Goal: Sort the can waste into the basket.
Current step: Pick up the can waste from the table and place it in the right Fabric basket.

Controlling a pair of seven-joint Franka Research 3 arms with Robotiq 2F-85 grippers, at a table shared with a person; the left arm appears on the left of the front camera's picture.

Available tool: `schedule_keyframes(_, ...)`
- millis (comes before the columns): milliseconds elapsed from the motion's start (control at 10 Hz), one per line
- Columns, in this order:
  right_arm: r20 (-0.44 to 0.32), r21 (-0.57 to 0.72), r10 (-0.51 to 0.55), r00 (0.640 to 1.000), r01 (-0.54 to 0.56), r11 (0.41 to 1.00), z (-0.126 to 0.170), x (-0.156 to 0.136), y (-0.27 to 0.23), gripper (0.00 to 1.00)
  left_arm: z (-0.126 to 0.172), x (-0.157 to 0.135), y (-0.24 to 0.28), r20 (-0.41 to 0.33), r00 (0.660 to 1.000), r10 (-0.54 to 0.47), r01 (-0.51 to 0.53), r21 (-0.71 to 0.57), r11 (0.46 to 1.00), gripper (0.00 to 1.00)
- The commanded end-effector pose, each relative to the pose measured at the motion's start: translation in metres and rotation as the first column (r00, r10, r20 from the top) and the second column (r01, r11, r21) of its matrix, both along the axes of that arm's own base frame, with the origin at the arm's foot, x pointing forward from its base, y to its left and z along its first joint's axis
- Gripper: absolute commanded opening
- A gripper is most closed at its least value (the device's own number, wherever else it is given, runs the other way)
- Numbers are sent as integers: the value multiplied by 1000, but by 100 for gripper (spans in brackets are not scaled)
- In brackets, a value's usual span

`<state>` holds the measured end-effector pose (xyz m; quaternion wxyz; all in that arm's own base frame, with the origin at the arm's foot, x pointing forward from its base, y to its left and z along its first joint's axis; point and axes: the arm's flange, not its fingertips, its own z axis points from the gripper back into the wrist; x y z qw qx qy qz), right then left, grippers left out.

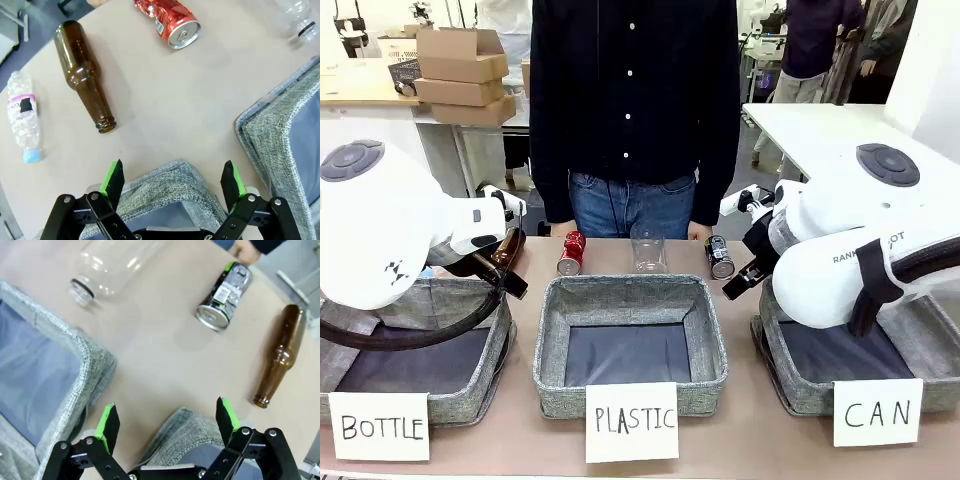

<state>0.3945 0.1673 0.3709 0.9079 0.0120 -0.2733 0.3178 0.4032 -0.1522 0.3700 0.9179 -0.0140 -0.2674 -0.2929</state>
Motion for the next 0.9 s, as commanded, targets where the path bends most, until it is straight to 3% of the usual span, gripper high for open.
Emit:
schedule_keyframes(0,0,0,0,1000,0,1000,0,0,0,100,0,0,0,0,1000,0,0,0,1000,100)
schedule_keyframes(800,0,0,0,1000,0,1000,0,0,0,100,0,0,0,0,1000,0,0,0,1000,100)
